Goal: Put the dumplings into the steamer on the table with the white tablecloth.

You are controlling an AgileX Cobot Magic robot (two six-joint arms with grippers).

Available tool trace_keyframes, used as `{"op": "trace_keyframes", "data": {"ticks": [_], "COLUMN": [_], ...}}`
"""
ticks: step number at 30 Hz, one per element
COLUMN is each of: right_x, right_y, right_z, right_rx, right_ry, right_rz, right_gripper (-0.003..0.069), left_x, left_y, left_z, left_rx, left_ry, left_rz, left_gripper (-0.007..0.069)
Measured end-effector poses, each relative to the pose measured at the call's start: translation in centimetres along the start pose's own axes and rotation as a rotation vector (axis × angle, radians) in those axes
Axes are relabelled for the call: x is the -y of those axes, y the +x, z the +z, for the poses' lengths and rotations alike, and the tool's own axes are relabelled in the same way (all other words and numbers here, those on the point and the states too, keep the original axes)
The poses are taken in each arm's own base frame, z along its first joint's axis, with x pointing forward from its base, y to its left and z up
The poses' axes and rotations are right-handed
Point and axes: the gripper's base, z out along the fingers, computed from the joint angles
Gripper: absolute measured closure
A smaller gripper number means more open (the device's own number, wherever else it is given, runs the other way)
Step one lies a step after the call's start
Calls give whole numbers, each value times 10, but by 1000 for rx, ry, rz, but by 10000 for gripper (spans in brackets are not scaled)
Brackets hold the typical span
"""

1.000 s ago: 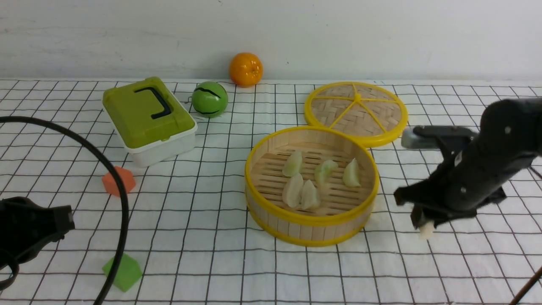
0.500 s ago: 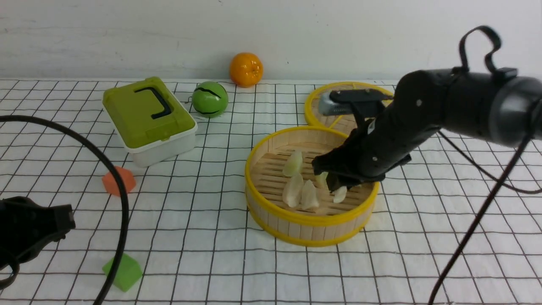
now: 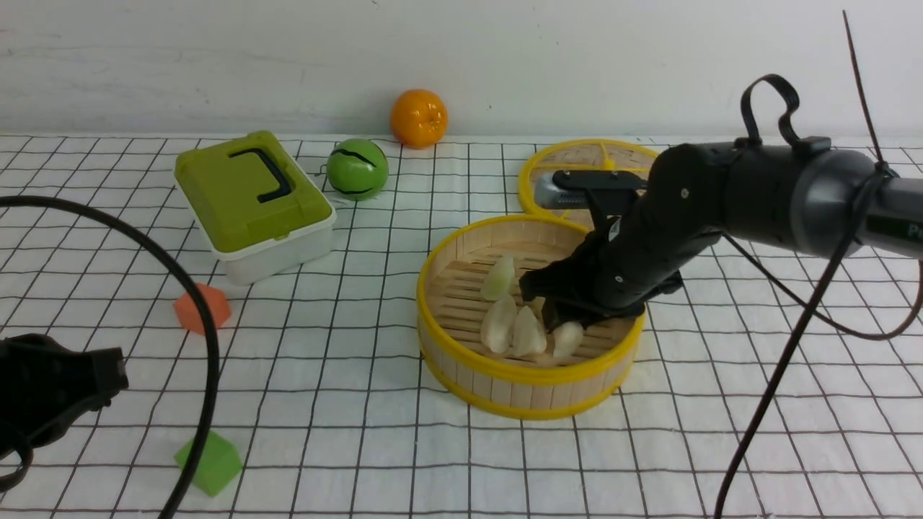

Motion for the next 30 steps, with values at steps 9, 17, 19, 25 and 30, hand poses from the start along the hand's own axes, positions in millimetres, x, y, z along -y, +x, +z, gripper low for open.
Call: {"op": "trace_keyframes", "data": {"ticks": [9,17,19,25,30], "right_x": [-12,-25,-23,-2,22], "right_y": [-16,-4,12,92,152], "right_z": [-46,-237,-268,-307,-279], "right_rx": [38,413,477,624,698], "right_ry": [-15,35,42,39,43], "right_rz": [-41,-251,-268,-314,-375], "right_gripper": [258,655,677,681,681], "left_x": [0,0,0,0,0], "left_y": [0,0,0,0,0], "left_z": [0,0,0,0,0], "left_rx": [0,0,0,0,0], "left_ry": [0,-2,-2,-2,-2], "left_rz": [1,3,3,3,3], "left_gripper": [602,595,595,595,595]}}
